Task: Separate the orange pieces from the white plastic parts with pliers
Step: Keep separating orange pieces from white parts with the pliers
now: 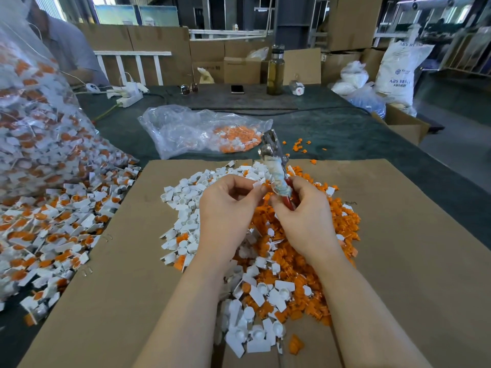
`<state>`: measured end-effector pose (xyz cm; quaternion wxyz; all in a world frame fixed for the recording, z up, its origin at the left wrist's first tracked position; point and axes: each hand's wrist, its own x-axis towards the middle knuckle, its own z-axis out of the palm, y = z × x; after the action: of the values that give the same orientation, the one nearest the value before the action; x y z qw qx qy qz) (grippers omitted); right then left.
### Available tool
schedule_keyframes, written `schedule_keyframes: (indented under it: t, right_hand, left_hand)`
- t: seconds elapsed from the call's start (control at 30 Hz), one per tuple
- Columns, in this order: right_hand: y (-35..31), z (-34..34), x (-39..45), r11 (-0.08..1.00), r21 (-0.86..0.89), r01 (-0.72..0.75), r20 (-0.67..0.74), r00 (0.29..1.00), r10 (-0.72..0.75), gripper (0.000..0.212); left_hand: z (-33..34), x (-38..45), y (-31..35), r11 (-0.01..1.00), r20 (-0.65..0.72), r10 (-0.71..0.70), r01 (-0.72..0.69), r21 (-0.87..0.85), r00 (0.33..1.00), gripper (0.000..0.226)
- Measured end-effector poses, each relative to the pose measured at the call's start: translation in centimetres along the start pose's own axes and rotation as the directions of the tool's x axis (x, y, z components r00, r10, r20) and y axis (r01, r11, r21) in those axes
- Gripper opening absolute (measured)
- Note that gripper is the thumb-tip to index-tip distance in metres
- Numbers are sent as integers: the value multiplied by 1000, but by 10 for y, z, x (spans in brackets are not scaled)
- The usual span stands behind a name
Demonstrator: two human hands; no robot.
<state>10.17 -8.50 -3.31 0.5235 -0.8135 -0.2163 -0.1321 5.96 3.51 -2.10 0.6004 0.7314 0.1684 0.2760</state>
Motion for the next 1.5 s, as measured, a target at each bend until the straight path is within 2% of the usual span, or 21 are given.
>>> schedule_keyframes:
  t: [0.07,0.13,0.2,0.37,0.63,0.77,0.9,1.03,1.33,1.5]
  right_hand:
    - [1,-2,0,998,58,-38,38,999,36,12]
    - [2,-5,1,993,93,-73,76,995,66,12]
    - [3,-8,1,992,87,-94,110,990,84,11]
    - [-1,-17,2,989,75,-124,241,965,103,10]
    - [-5,-20,1,993,0,-114,393,914,105,15]
    - [-4,-15,0,995,21,-97,329,941,85,13]
    - [-4,-4,-1,999,47,-21,129,991,15,7]
    - [-7,1,-2,996,84,32,0,999,-33,9]
    - [-5,1,-2,994,105,28,-8,1000,-28,6]
    - [-3,-1,-2,990,141,3,28,1000,-7,6]
  left_hand:
    - [-3,1,0,999,-6,-18,18,-36,1000,11]
    - [-6,2,0,989,4,-42,42,-142,999,9]
    - [-9,3,0,967,21,-45,49,-249,999,9]
    - [-13,6,0,931,7,-10,11,-365,1000,9]
    - [-18,9,-4,936,-43,28,-42,-348,999,9]
    - [-19,10,-4,950,-43,19,-31,-309,999,6]
    - [-15,7,-2,979,7,10,-8,-206,1000,9]
    - [-9,4,0,989,48,-13,20,-150,999,10]
    - [-7,2,0,980,116,-15,37,-193,993,11]
    - [-5,2,0,982,103,3,17,-190,995,11]
